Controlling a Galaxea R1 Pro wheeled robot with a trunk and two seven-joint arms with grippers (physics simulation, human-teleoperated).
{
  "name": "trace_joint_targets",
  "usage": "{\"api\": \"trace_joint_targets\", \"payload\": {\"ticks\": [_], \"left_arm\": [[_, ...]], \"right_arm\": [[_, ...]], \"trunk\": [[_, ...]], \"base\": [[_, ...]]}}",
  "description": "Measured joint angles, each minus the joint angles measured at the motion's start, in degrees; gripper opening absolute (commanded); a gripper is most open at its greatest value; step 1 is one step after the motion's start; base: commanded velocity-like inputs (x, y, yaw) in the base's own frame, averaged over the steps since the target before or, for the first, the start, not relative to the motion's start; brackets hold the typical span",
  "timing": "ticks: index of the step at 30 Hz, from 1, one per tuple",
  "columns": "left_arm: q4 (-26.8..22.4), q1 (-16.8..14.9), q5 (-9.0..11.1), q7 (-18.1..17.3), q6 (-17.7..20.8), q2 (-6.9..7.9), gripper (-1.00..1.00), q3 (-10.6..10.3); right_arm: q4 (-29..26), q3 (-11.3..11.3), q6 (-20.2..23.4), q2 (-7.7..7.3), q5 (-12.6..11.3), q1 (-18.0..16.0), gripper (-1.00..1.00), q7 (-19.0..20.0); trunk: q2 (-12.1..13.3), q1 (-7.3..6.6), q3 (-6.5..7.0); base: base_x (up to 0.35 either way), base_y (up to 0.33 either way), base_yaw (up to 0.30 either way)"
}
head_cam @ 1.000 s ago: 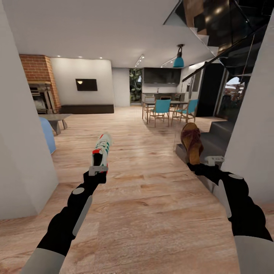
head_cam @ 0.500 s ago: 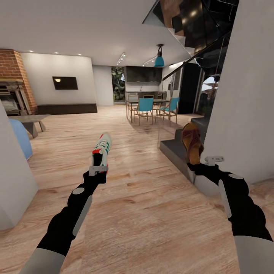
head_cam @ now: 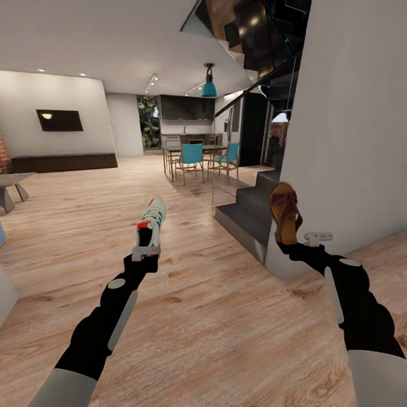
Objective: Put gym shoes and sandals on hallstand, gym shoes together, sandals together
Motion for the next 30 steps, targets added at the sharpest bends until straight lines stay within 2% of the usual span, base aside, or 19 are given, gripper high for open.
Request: {"api": "trace_joint_targets", "payload": {"ticks": [11,17,22,30], "left_arm": [[0.01,0.0,0.01,0.0,-0.01,0.0,-1.0,-0.09],[0.01,0.0,0.06,-0.01,-0.02,0.0,-1.0,-2.27],[0.01,0.0,0.02,0.0,-0.02,0.0,-1.0,-2.9],[0.01,0.02,0.02,0.02,-0.04,0.01,-1.0,-2.96]], "right_arm": [[0.01,0.0,0.0,0.01,0.01,0.0,-1.0,0.0],[0.01,0.0,0.0,0.0,0.01,0.0,-1.0,0.0],[0.01,0.0,0.0,0.01,0.01,0.0,-1.0,0.0],[0.0,0.01,0.03,0.01,0.02,-0.02,-1.0,0.0]], "trunk": [[0.0,0.0,-0.41],[0.0,0.0,-0.63],[0.0,-0.01,-0.81],[0.0,0.0,-1.08]], "base": [[0.0,0.0,-0.284],[0.0,0.0,-0.284],[0.036,-0.023,-0.284],[0.09,-0.27,-0.284]]}}
